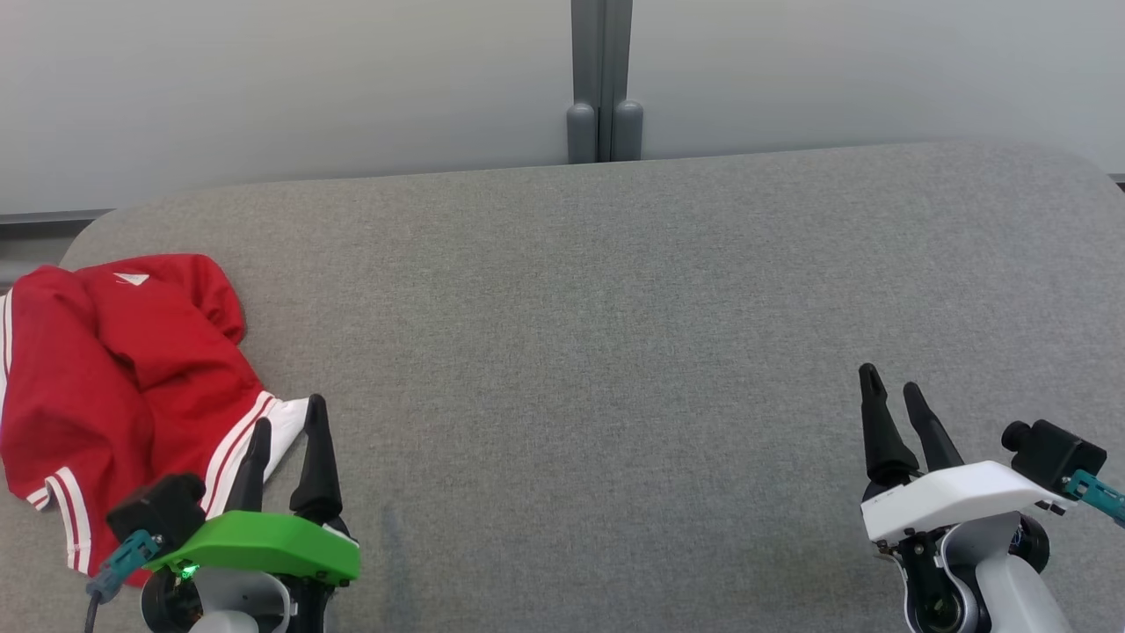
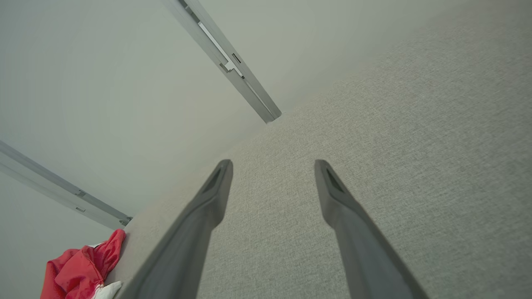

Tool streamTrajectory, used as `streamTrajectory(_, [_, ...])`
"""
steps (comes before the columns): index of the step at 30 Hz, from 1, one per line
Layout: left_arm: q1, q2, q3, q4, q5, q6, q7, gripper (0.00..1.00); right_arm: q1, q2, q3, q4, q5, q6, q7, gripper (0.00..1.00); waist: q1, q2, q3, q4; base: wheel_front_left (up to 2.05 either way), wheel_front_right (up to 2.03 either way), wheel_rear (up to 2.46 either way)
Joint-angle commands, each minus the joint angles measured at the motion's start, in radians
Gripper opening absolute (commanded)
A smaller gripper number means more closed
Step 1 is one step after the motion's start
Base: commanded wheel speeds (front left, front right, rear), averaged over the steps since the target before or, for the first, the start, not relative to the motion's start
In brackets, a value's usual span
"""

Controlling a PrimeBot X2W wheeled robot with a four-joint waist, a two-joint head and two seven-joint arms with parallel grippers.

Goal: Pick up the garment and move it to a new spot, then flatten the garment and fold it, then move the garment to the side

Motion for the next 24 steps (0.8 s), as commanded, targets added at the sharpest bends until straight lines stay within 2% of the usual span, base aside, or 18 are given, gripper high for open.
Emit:
streamTrajectory(1, [-0.027,0.013,-0.005,-0.015,0.035,0.008,-0.01,1.0,-0.026,-0.006,0.003,-0.007,-0.036,0.0,-0.011,1.0,0.0,0.0,0.0,0.0,0.0,0.0,0.0])
streamTrajectory(24, [-0.025,0.026,-0.049,-0.014,0.262,0.048,-0.071,1.0,-0.028,-0.008,0.026,0.016,-0.279,0.0,-0.069,1.0,0.0,0.0,-0.001,0.005,0.0,0.0,0.0])
